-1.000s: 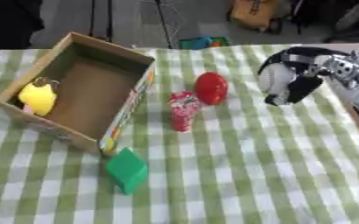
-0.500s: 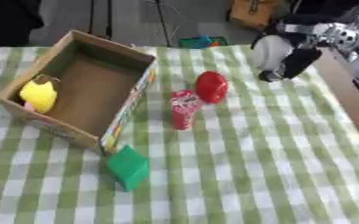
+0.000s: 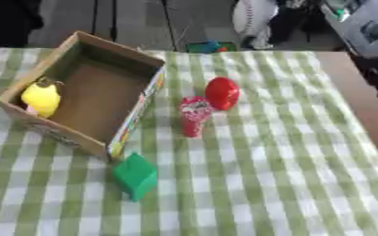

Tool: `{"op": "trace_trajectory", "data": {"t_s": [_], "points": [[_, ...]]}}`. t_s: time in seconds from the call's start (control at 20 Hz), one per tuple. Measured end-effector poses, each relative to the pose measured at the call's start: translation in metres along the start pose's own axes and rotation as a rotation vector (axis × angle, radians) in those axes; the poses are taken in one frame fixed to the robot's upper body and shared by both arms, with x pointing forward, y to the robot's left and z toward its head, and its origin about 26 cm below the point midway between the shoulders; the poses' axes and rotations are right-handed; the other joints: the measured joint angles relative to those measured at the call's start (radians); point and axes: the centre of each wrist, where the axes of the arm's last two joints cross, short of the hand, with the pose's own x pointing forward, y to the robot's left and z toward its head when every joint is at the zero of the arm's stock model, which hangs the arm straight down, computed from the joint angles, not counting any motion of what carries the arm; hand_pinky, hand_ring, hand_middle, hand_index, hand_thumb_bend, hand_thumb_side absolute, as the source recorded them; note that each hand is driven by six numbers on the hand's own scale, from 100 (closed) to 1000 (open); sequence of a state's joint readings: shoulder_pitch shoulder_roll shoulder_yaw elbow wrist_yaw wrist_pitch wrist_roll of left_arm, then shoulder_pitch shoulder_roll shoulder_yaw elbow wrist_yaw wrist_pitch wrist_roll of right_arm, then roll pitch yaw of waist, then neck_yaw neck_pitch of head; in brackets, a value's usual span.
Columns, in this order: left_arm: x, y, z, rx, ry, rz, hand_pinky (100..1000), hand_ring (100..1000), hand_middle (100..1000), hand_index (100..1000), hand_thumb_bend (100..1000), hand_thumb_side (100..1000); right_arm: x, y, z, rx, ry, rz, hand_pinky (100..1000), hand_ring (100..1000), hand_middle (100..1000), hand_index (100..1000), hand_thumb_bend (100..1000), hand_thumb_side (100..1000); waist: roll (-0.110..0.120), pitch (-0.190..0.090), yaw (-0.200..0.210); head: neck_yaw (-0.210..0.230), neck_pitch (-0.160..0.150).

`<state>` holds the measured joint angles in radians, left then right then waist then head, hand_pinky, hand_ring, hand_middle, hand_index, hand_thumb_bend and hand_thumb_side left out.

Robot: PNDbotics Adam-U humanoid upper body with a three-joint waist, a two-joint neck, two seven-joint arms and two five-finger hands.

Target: Pick up objects on the table and place them in the box.

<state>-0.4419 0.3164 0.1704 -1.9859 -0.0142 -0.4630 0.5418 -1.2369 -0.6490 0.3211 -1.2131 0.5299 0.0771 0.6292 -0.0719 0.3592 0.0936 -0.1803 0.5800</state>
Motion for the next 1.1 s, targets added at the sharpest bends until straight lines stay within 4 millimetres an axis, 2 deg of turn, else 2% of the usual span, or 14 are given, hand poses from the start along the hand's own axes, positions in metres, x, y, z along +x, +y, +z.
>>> {"op": "trace_trajectory", "data": {"t_s": [0.25, 0.3, 0.35, 0.6, 0.8, 0.95, 1.1], "points": [[0.0, -0.003, -0.003, -0.004, -0.008, 0.016, 724, 586, 653, 705, 100, 1000, 0.01, -0.005, -0.012, -0.022, -0.014, -0.003, 100, 435, 520, 556, 100, 100, -0.01, 0.003, 0.029, -0.027, -0.002], [0.001, -0.005, -0.003, -0.006, -0.01, 0.021, 724, 586, 652, 705, 100, 1000, 0.014, -0.006, -0.016, -0.028, -0.022, -0.003, 100, 433, 517, 554, 100, 192, -0.014, 0.005, 0.041, -0.036, -0.003], [0.001, -0.005, -0.004, -0.008, -0.011, 0.023, 724, 586, 652, 705, 100, 1000, 0.019, -0.007, -0.02, -0.032, -0.032, -0.003, 100, 434, 518, 554, 100, 104, -0.018, 0.008, 0.05, -0.044, -0.006], [0.002, -0.01, -0.008, -0.012, -0.019, 0.047, 724, 579, 652, 705, 100, 1000, 0.028, 0.0, -0.035, -0.033, -0.046, -0.002, 100, 433, 517, 554, 100, 112, -0.024, 0.015, 0.079, -0.079, -0.019], [0.003, -0.015, -0.013, -0.016, -0.033, 0.07, 724, 576, 652, 705, 100, 1000, 0.039, 0.0, -0.046, -0.051, -0.049, -0.002, 100, 429, 516, 552, 100, 119, -0.039, 0.033, 0.123, -0.108, -0.034], [0.003, -0.018, -0.015, -0.018, -0.04, 0.087, 723, 576, 652, 705, 100, 1000, 0.043, 0.004, -0.054, -0.07, -0.038, -0.005, 100, 429, 515, 551, 100, 120, -0.04, 0.041, 0.141, -0.131, -0.044], [0.005, -0.025, -0.019, -0.018, -0.052, 0.117, 723, 576, 652, 706, 100, 1000, 0.05, 0.009, -0.065, -0.105, -0.009, 0.004, 100, 428, 515, 549, 100, 115, -0.041, 0.061, 0.19, -0.172, -0.061]]}}
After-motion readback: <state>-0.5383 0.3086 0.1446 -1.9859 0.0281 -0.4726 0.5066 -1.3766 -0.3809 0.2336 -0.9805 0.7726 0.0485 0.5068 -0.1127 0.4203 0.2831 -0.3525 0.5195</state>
